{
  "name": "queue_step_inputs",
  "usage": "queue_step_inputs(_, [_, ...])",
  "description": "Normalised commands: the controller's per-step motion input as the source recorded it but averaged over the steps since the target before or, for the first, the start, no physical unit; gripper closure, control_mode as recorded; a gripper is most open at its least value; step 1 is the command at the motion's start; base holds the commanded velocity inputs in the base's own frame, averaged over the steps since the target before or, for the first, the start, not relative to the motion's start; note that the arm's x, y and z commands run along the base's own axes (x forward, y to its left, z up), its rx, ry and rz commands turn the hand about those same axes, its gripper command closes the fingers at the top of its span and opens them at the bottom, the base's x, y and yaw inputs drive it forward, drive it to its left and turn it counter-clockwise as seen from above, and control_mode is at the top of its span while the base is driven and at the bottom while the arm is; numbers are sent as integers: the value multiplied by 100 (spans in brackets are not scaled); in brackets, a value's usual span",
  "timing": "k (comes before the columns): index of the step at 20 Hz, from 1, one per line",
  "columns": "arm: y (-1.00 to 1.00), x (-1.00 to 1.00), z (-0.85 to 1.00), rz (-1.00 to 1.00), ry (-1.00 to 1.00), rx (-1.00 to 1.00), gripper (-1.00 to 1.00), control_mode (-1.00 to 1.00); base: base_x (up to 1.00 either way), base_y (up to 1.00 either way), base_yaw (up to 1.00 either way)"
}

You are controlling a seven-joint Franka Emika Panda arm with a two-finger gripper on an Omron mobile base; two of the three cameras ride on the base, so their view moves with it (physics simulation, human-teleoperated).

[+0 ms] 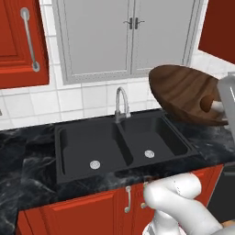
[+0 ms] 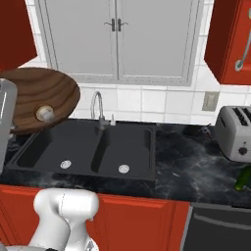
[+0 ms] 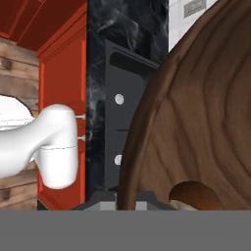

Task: Pick the mushroom from the sink and place it in the bowl. Then pick the bowl and place it in the microwave. Then close the microwave door and press the start button.

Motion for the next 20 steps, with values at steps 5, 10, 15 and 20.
queue_step_inputs(5, [0, 0, 0, 0, 0, 0, 100, 100, 0, -1, -79])
queue_step_inputs(10, [0, 0, 0, 0, 0, 0, 100, 100, 0, 0, -89])
queue_step_inputs(15, [0, 0, 0, 0, 0, 0, 100, 100, 0, 0, -79])
queue_step_inputs(20, [0, 0, 0, 0, 0, 0, 100, 100, 0, 0, -66])
